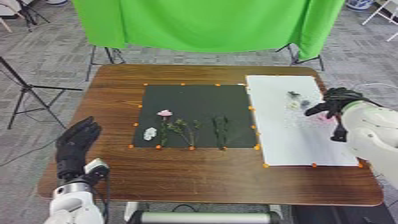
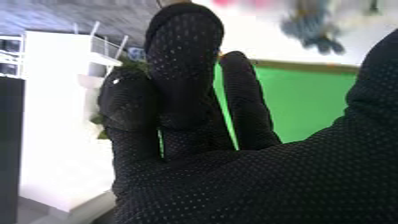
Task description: Arrange flowers
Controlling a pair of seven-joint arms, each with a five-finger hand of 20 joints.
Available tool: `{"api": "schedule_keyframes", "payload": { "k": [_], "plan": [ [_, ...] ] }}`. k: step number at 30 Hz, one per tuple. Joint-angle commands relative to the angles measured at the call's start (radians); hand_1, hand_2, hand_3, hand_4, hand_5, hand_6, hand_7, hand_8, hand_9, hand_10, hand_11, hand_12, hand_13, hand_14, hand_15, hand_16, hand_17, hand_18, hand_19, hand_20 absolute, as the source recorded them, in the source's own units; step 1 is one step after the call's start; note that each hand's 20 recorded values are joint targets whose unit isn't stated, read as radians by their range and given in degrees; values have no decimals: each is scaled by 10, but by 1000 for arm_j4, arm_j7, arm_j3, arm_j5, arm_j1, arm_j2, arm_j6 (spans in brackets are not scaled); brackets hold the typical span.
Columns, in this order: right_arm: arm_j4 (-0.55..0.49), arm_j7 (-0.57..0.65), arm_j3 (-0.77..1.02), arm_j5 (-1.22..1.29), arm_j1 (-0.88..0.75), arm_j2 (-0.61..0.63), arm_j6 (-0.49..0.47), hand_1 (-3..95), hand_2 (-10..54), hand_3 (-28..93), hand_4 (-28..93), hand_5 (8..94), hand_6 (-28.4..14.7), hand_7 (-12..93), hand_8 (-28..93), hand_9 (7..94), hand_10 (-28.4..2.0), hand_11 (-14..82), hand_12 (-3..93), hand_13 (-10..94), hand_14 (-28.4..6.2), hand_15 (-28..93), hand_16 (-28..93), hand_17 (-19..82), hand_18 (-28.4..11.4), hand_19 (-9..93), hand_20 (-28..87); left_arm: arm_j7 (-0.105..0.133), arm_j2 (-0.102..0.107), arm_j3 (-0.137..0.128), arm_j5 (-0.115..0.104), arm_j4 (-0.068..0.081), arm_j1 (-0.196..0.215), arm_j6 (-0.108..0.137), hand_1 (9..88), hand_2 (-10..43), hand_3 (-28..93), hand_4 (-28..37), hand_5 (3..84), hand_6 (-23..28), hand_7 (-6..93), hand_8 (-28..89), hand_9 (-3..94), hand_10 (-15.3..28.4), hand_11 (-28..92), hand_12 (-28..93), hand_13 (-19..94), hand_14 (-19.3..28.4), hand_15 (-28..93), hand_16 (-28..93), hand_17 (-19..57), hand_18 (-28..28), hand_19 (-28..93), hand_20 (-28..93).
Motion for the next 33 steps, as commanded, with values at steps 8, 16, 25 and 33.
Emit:
{"api": "schedule_keyframes", "payload": {
  "k": [8, 16, 25, 33],
  "plan": [
    [-9, -2, -31, -66, -142, 16, 196, 370, -95, 677, -209, 586, 14, 175, -104, 720, -128, 133, 148, 876, -58, 588, 270, 595, -168, 932, 431, -13, -3, 17, 3, -8, 19, 6, 476, 121, 691, -171, 524, 26, 199, -30, 493, 136, 259, 95, 448, 144, 237, -47, 237, 121, 100, 295],
    [-22, -40, -44, -159, -105, 44, 393, 552, -24, 589, -232, 755, 16, 220, 26, 854, -109, 169, 163, 926, -33, 590, 285, 640, -154, 932, 486, -28, -8, -13, 5, 3, 16, -20, 473, 121, 692, -170, 525, 27, 197, -32, 493, 136, 259, 96, 448, 145, 237, -47, 235, 121, 103, 291],
    [-108, -186, -279, -129, 348, 46, 410, 572, -26, 592, -241, 764, 11, 214, 30, 853, -105, 163, 173, 922, -29, 596, 297, 641, -145, 932, 502, -34, -8, -31, 6, 12, 13, -34, 471, 119, 695, -171, 524, 28, 195, -39, 493, 136, 259, 95, 447, 146, 238, -47, 234, 121, 105, 288],
    [-80, -456, -843, -92, 875, -146, 472, 570, -51, 611, -250, 770, 26, 218, 29, 858, -92, 129, 222, 908, -24, 609, 304, 628, -139, 932, 520, -11, 1, 18, 5, -14, 18, 11, 471, 119, 695, -173, 523, 28, 197, -38, 492, 136, 258, 95, 447, 146, 238, -47, 232, 121, 106, 285]
  ]
}}
